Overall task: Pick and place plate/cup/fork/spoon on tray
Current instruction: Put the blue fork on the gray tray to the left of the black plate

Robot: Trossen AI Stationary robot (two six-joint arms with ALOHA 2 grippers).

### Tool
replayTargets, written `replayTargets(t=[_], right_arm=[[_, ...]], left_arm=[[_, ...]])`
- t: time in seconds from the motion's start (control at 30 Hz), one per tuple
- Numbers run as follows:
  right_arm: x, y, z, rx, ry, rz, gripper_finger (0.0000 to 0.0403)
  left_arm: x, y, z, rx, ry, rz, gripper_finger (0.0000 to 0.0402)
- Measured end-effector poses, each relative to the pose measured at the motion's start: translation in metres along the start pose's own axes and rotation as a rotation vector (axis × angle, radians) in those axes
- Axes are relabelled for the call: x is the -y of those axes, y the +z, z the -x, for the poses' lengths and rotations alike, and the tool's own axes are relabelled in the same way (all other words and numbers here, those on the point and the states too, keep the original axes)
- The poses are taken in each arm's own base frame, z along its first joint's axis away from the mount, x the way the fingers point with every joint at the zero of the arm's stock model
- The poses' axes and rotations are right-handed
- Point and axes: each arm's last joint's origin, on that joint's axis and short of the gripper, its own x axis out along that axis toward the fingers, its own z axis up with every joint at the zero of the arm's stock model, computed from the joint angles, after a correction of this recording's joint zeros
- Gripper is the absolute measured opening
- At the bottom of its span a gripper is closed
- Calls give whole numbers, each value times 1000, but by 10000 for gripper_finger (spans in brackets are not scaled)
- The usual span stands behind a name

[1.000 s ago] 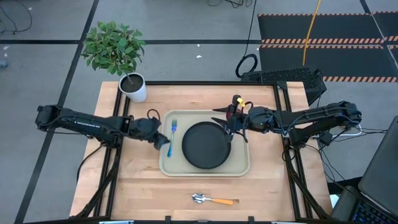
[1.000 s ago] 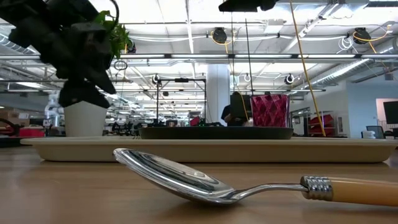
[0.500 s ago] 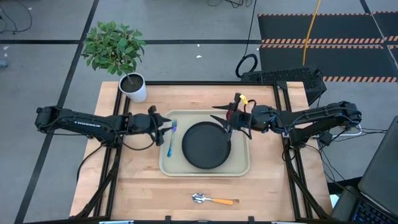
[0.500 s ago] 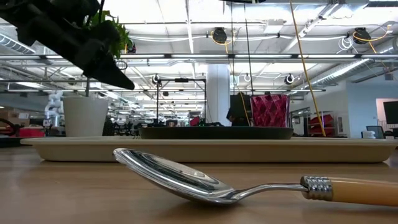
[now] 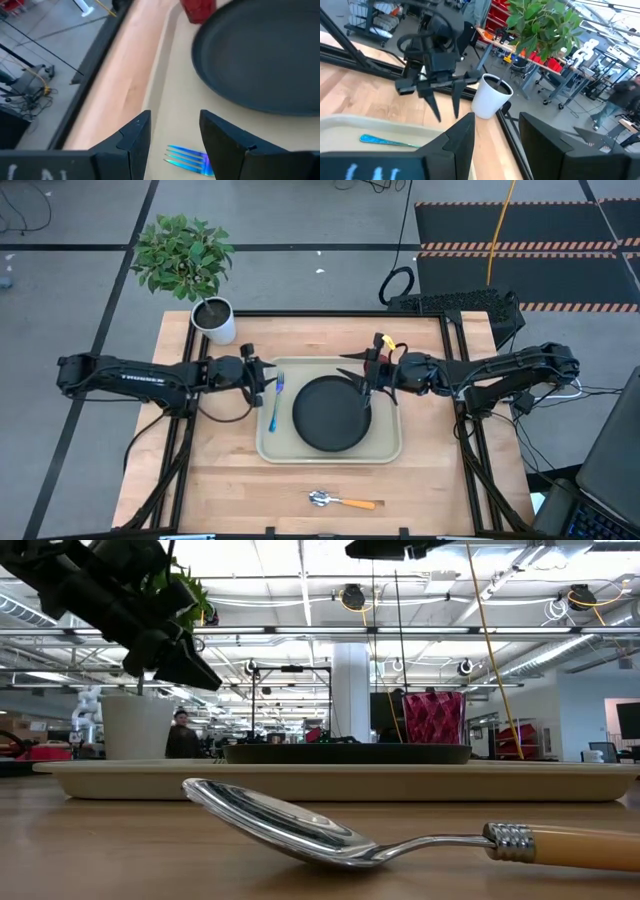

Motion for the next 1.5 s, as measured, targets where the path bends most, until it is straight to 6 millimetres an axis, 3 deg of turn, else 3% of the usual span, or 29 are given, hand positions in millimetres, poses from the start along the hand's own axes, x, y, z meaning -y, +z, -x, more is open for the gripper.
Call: replayTargets(t=[0.3,0.5,0.6,0.97,1.2,1.5], right_arm=[[2,7,2,60,-19,-28,148],[3,9,2,84,-28,-80,148],[3,10,2,89,-30,-81,148],[5,9,2,88,-37,-42,148],[4,9,2,85,-34,-39,148],[4,9,2,80,-32,-36,148]], left_arm=[[16,-23,-25,-195,-137,-130,172],[21,-34,-30,-279,-191,-181,172],[21,-30,-29,-260,-236,-183,172],[5,12,-28,-331,-317,-182,172],[10,-3,-42,-444,-401,-153,172],[13,-2,-56,-398,-380,-169,172]])
